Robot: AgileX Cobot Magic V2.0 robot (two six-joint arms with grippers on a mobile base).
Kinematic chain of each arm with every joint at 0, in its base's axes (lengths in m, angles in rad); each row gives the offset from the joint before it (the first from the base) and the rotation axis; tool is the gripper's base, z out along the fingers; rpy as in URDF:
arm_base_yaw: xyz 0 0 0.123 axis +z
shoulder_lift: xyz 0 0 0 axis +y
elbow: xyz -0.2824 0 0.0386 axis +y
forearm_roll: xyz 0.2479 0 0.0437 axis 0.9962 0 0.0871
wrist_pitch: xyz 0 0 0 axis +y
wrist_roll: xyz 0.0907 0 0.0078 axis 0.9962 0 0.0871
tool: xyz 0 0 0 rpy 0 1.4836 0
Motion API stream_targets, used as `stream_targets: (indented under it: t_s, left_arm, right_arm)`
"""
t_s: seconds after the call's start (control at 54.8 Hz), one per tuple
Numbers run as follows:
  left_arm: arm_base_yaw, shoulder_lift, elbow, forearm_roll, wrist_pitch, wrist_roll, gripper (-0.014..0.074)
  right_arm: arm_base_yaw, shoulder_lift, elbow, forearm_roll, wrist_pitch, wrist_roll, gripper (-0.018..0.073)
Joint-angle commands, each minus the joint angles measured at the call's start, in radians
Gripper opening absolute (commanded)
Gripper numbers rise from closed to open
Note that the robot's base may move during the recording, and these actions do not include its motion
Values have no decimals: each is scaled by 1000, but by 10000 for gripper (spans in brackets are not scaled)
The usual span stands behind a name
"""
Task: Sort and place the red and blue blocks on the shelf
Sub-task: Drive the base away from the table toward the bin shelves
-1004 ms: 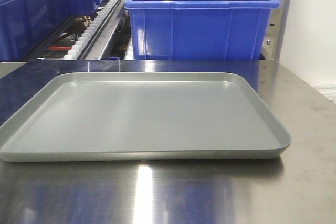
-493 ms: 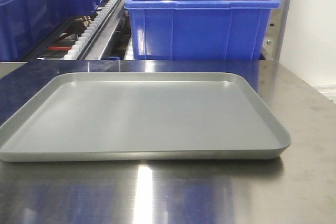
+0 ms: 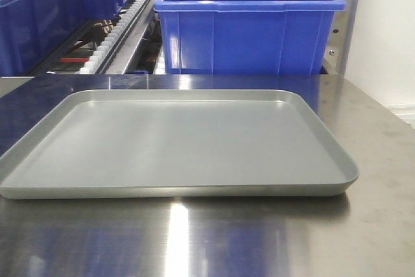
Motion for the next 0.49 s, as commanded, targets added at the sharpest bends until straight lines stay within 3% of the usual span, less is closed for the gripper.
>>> stream_targets:
  t_s: [0.0,0.474]
  left_arm:
    - [-8,0,-27,11,-80,2,80]
    - [-8,0,-27,11,-80,2,80]
  right_arm:
    - [-7,-8,-28,-11,-88,-2,58]
    - [-7,-8,-28,-11,-88,-2,58]
